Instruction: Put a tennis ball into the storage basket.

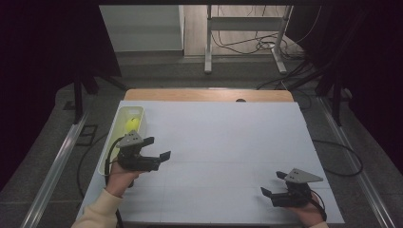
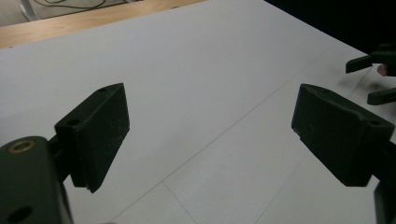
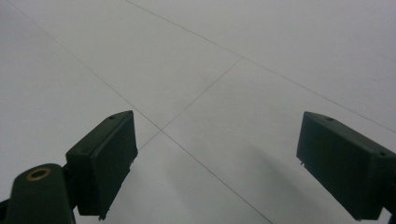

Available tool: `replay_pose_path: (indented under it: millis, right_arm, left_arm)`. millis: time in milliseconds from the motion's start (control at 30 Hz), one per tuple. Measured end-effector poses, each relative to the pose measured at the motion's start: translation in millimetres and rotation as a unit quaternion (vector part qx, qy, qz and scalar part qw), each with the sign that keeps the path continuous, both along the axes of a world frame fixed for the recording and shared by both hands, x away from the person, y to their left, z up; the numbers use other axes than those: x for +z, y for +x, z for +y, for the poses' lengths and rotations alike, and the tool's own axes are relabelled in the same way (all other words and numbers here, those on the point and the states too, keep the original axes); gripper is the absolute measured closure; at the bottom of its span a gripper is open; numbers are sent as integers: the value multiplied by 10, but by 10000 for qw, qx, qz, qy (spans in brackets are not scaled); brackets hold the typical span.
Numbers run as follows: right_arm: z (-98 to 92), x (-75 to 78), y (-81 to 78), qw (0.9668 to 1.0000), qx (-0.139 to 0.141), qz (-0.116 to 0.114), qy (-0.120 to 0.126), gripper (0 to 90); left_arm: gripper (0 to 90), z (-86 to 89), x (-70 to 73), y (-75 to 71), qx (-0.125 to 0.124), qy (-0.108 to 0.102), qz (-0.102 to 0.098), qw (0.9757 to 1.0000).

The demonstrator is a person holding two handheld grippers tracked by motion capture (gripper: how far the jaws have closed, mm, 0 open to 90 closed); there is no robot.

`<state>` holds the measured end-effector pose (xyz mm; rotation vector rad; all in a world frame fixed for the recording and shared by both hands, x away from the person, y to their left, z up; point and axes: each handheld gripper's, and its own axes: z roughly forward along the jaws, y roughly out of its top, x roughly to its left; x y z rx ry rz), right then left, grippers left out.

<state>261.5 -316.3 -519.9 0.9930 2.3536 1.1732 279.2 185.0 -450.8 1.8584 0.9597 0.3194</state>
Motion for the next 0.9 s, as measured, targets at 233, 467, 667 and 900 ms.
replay_pose_path:
  millis: [233, 467, 667, 900]
  right_arm:
    - [1, 0, -2, 10000, -2, 1, 2, 128]
    - [2, 5, -7, 10000, -4, -4, -6, 128]
    - [3, 6, -9, 10000, 8, -7, 7, 128]
    - [5, 7, -11, 10000, 20, 1, 29, 128]
  left_arm:
    - [117, -154, -134, -126, -144, 126, -38, 9998]
    - [117, -245, -294, -199, -290, 213, 9, 9993]
    - [118, -254, -489, -248, -316, 327, 173, 9988]
    - [119, -204, -625, -334, -323, 423, 214, 9984]
